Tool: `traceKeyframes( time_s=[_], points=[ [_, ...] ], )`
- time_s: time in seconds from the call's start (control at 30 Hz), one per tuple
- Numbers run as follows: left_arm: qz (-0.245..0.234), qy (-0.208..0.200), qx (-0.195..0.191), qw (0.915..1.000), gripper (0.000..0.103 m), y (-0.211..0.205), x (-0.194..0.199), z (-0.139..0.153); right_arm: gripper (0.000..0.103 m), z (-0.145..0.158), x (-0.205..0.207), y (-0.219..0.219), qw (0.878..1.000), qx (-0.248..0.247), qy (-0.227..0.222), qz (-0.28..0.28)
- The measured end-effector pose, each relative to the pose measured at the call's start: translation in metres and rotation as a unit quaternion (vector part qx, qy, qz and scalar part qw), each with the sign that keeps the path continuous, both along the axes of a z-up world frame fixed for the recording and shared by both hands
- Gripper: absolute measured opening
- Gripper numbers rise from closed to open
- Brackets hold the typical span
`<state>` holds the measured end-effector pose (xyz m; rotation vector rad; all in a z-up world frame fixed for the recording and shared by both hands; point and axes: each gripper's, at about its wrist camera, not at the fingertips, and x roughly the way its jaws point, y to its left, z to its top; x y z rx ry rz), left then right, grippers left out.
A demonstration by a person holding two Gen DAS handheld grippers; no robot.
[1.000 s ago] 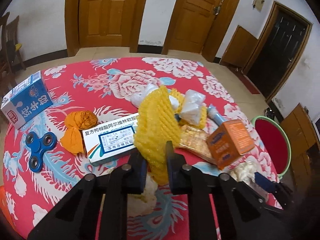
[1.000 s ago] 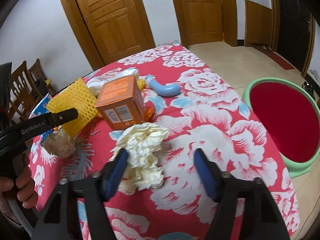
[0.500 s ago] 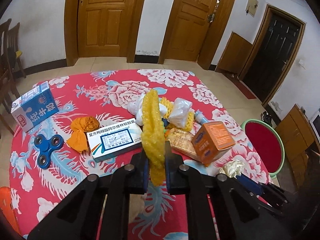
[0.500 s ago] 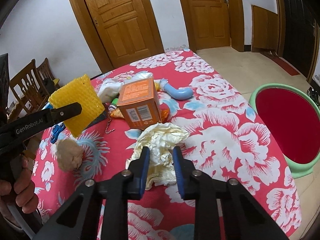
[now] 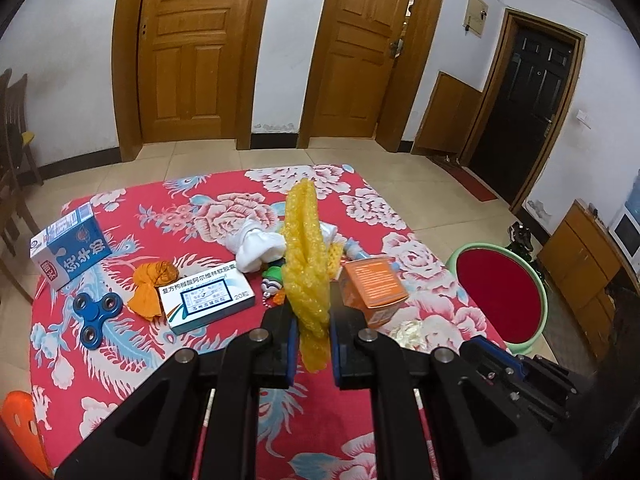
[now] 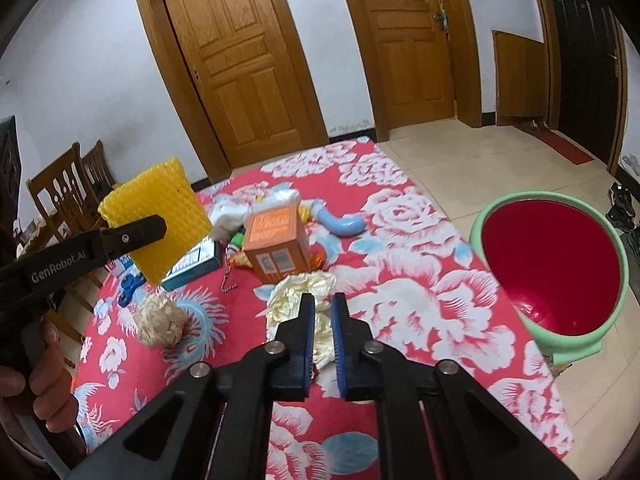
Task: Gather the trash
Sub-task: 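Carry the yellow foam net and crumpled paper over the red basin with both tools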
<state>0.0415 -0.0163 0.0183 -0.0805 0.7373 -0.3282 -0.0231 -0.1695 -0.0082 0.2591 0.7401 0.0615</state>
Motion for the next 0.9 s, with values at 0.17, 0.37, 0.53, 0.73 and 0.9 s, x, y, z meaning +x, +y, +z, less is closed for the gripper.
traceKeyframes(
  time_s=[0.17, 0.37, 0.53, 0.73, 0.9],
  points=[
    [-0.005, -0.001, 0.003, 1.0000, 0.012, -0.007, -0.004, 0.002, 0.009, 0.007, -0.006, -0.016, 1.000, 0.009, -0.012, -0.017],
    [0.007, 0.004, 0.013, 0.9999, 0.012, -0.007, -0.003, -0.007, 0.025, -0.001, -0.001, -0.021, 0.999, 0.037, 0.010, -0.014],
    [0.023, 0.014, 0.021, 0.9994, 0.012, 0.001, -0.002, -0.019, 0.053, -0.012, 0.006, -0.010, 0.999, 0.036, 0.025, -0.006],
    [0.040, 0.027, 0.020, 0.9987, 0.012, 0.015, 0.001, -0.030, 0.066, -0.027, 0.019, 0.010, 0.998, 0.025, 0.049, 0.017],
    [0.047, 0.033, 0.018, 0.9982, 0.012, 0.023, 0.004, -0.037, 0.066, -0.040, 0.031, 0.026, 0.997, 0.001, 0.069, 0.031]
  ],
)
